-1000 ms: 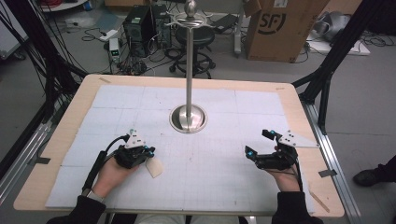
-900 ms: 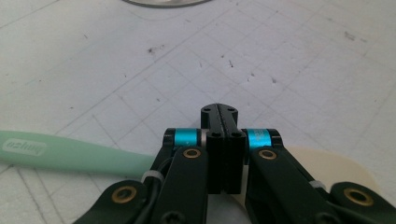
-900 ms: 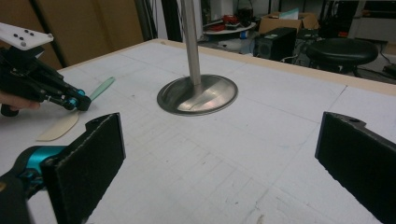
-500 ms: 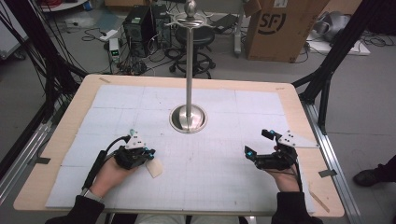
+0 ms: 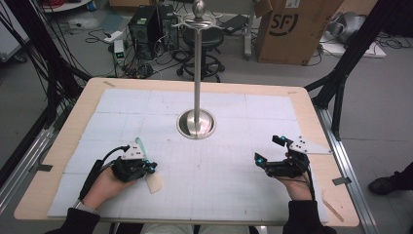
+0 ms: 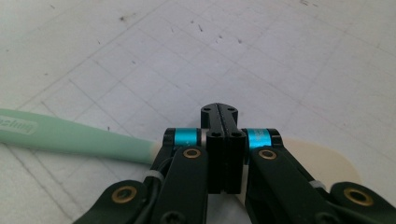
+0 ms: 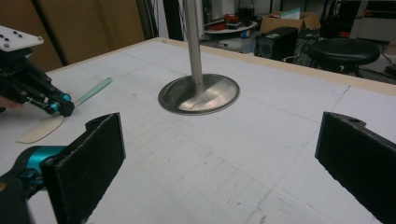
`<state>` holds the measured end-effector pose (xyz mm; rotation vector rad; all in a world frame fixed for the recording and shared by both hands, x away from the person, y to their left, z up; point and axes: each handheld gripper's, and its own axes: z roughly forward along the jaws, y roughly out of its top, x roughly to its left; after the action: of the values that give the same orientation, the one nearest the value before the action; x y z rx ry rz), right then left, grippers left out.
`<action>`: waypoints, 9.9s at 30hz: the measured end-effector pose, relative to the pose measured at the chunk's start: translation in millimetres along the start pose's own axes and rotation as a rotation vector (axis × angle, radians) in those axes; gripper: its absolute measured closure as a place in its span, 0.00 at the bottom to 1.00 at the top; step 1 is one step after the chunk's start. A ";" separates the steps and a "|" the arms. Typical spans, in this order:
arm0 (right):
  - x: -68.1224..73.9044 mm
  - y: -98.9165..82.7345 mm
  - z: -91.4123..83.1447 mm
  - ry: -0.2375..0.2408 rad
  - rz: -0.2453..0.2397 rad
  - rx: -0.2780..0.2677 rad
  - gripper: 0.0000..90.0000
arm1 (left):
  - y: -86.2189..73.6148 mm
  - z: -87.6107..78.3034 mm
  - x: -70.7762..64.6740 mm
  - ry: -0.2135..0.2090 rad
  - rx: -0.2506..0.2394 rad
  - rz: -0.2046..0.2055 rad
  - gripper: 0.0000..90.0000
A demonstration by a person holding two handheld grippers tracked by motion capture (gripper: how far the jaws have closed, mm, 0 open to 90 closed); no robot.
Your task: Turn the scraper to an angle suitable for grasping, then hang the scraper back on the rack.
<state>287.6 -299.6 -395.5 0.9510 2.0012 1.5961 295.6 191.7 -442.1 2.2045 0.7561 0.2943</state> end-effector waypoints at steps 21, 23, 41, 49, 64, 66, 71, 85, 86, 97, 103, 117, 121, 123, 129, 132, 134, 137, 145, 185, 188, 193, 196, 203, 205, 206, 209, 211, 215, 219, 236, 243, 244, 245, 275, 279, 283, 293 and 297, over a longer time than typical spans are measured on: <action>-0.3 1.9 -1.6 -0.010 -0.001 -0.022 0.01 | -10.3 -23.6 5.2 -0.055 0.088 0.033 1.00; -0.2 2.2 -1.7 -0.012 0.003 -0.022 0.01 | -8.3 -23.2 3.6 -0.035 0.078 0.039 1.00; 0.7 1.4 2.0 0.013 -0.003 -0.002 0.01 | -28.7 -37.5 46.4 0.203 0.020 -0.153 1.00; -0.3 1.7 0.9 0.010 0.000 -0.009 0.01 | -22.9 -30.1 46.3 0.216 0.014 -0.173 1.00; -0.2 1.1 4.3 0.020 -0.003 0.003 0.01 | -3.1 -6.5 24.9 0.264 0.025 -0.100 1.00; 0.1 1.1 5.8 0.025 -0.012 0.007 0.01 | -2.1 -5.0 21.2 0.252 0.019 -0.089 1.00; 0.3 1.4 7.9 0.029 -0.011 0.011 0.01 | 2.7 1.6 9.4 0.211 0.011 -0.051 1.00; -1.0 1.8 7.2 0.030 -0.007 0.004 0.01 | 4.1 -12.2 0.8 0.173 -0.048 -0.063 1.00; -1.1 1.7 7.4 0.029 -0.006 0.004 0.01 | 3.2 -14.7 -2.6 0.147 -0.052 -0.067 1.00; -2.1 2.0 7.2 0.030 -0.004 0.000 0.01 | 0.6 -11.5 -21.0 0.071 0.009 -0.039 1.00; -2.1 2.0 7.1 0.030 -0.004 -0.002 0.01 | 0.9 -9.8 -28.8 0.047 0.032 -0.023 1.00; -1.7 2.6 6.8 0.032 -0.003 -0.004 0.01 | -8.0 -17.2 -29.9 0.070 0.065 -0.055 1.00; -1.5 2.6 6.9 0.033 -0.004 -0.004 0.01 | -11.1 -21.1 -26.2 0.068 0.068 -0.060 1.00; -1.4 2.6 6.9 0.034 -0.005 -0.005 0.01 | -12.1 -22.4 -25.2 0.072 0.070 -0.064 1.00; -1.2 2.5 7.3 0.035 -0.004 -0.001 0.01 | -18.6 -29.7 -14.4 0.078 0.067 -0.078 1.00; -1.4 2.4 7.4 0.032 -0.003 -0.002 0.01 | -23.4 -35.4 -7.3 0.076 0.067 -0.097 1.00; -1.3 2.4 7.4 0.032 -0.002 -0.001 0.01 | -24.6 -36.8 -5.9 0.078 0.067 -0.098 1.00; -1.2 2.3 7.5 0.032 -0.001 0.001 0.01 | -29.6 -42.8 0.0 0.081 0.069 -0.115 1.00; -1.1 2.3 7.6 0.033 -0.003 0.001 0.01 | -39.7 -54.3 10.7 0.087 0.066 -0.141 1.00; -0.3 1.9 9.1 0.031 -0.008 0.011 0.01 | -11.8 -14.4 73.6 0.279 -0.034 -0.255 1.00; -0.2 1.9 9.1 0.030 -0.008 0.012 0.01 | -7.6 -11.3 69.7 0.275 -0.019 -0.236 1.00; -0.4 1.9 8.7 0.030 -0.011 0.012 0.01 | 0.8 -3.6 56.7 0.242 0.005 -0.144 1.00; -0.5 1.4 8.6 0.030 -0.008 0.014 0.01 | 4.4 0.1 48.5 0.213 0.013 -0.107 1.00; -0.8 1.2 8.3 0.029 -0.008 0.013 0.01 | 9.7 4.2 36.3 0.173 0.025 -0.091 1.00; -0.6 1.2 8.1 0.029 -0.006 0.013 0.01 | 12.7 7.6 28.3 0.151 0.028 -0.084 1.00; -0.7 1.2 7.9 0.030 -0.006 0.012 0.01 | 13.8 8.7 25.8 0.144 0.029 -0.077 1.00; -0.8 1.2 7.4 0.030 -0.004 0.011 0.01 | 16.5 11.5 18.4 0.132 0.034 -0.060 1.00; -1.1 1.2 7.1 0.029 -0.006 0.009 0.01 | 17.3 12.1 16.5 0.123 0.036 -0.059 1.00; -1.3 1.1 6.9 0.029 -0.006 0.010 0.01 | 20.0 15.3 4.2 0.097 0.039 -0.036 1.00; -1.7 0.8 6.9 0.027 -0.007 0.007 0.01 | 21.7 17.3 -6.5 0.075 0.041 -0.011 1.00; -2.4 0.4 4.5 0.025 -0.001 0.001 0.01 | 22.1 19.2 -42.5 -0.011 0.040 0.067 1.00; -2.6 0.5 4.1 0.023 -0.006 -0.001 0.01 | 19.6 17.1 -50.4 -0.030 0.037 0.093 1.00; -2.2 0.5 4.0 0.026 -0.001 0.000 0.01 | 19.0 17.0 -52.0 -0.036 0.034 0.097 1.00; -2.3 0.5 4.0 0.025 -0.005 0.000 0.01 | 18.7 16.9 -52.9 -0.037 0.031 0.098 1.00; -1.5 0.3 2.9 0.024 0.001 0.000 0.01 | 15.9 -38.8 -18.3 -0.071 -0.210 0.093 0.34; -1.2 0.2 3.4 0.027 -0.002 0.002 0.01 | 14.9 -38.9 -18.7 -0.055 -0.217 0.152 0.25; -1.5 0.3 2.3 0.025 0.002 -0.001 0.01 | 13.9 -40.3 -17.6 -0.088 -0.206 0.148 0.25; -2.7 0.4 1.3 0.020 0.007 -0.008 0.01 | 7.2 -45.9 -11.0 -0.128 -0.181 0.116 0.26; -2.5 0.5 1.9 0.022 0.004 -0.005 0.01 | 5.9 -45.6 -9.9 -0.191 -0.151 0.129 0.26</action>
<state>290.8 -300.1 -395.8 0.9399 2.0096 1.6197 270.6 209.9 -406.6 2.1053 0.4735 0.1937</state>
